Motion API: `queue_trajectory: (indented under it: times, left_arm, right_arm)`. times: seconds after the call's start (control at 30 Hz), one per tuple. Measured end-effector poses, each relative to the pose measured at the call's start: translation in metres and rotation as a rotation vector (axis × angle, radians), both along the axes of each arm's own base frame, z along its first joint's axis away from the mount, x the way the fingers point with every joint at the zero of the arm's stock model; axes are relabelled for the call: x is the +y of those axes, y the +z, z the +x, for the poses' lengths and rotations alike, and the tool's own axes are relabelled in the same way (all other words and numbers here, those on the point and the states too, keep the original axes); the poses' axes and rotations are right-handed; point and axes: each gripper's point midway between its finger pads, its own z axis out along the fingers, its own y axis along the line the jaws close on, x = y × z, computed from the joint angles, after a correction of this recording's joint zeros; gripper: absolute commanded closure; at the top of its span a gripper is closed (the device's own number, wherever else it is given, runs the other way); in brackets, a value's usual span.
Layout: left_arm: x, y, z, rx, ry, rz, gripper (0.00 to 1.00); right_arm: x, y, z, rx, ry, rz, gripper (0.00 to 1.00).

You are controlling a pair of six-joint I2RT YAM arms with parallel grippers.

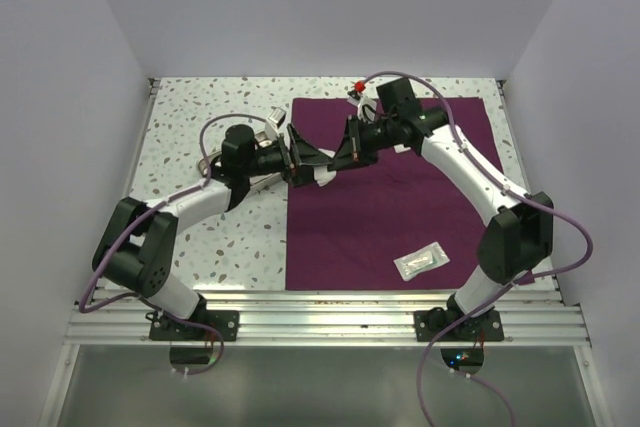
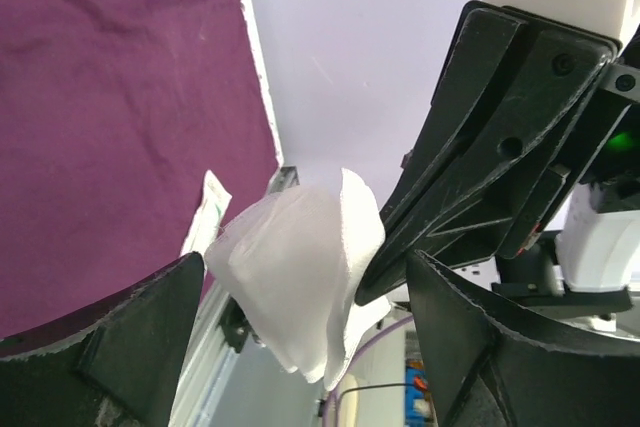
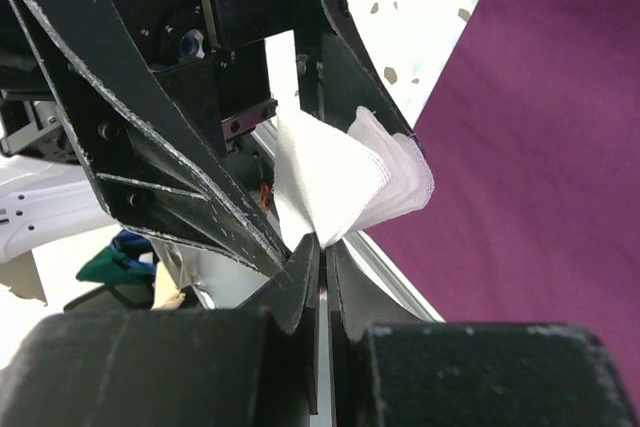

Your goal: Prepare the surgical pack

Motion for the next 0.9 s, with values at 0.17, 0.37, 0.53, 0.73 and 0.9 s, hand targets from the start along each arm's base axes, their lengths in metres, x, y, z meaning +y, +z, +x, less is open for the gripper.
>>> queue_trajectory:
  times: [0.17,0.37,0.53,0.73,0.9]
  left_arm:
    - [0.001,-0.002,-0.006,0.032,-0.004,-0.033,0.22]
    - [0.003,-0.004,-0.011,0.06,-0.004,-0.055,0.5]
    - [0.007,0.001,-0.011,0.047,-0.001,-0.065,0.51]
    - [0.009,-0.003,-0.008,0.057,0.006,-0.063,0.65]
    - [0.008,-0.01,-0.007,0.074,0.0,-0.059,1.0]
  right_arm:
    - [0.003,-0.004,-0.005,0.009,0.003,0.002,1.0]
    - [0.005,-0.01,-0.008,0.013,0.006,-0.014,1.0]
    - [0.006,-0.012,-0.009,0.012,0.009,-0.021,1.0]
    - [0.006,-0.017,-0.012,0.024,0.014,-0.027,1.0]
    - [0.006,-0.017,-0.013,0.024,0.017,-0.029,1.0]
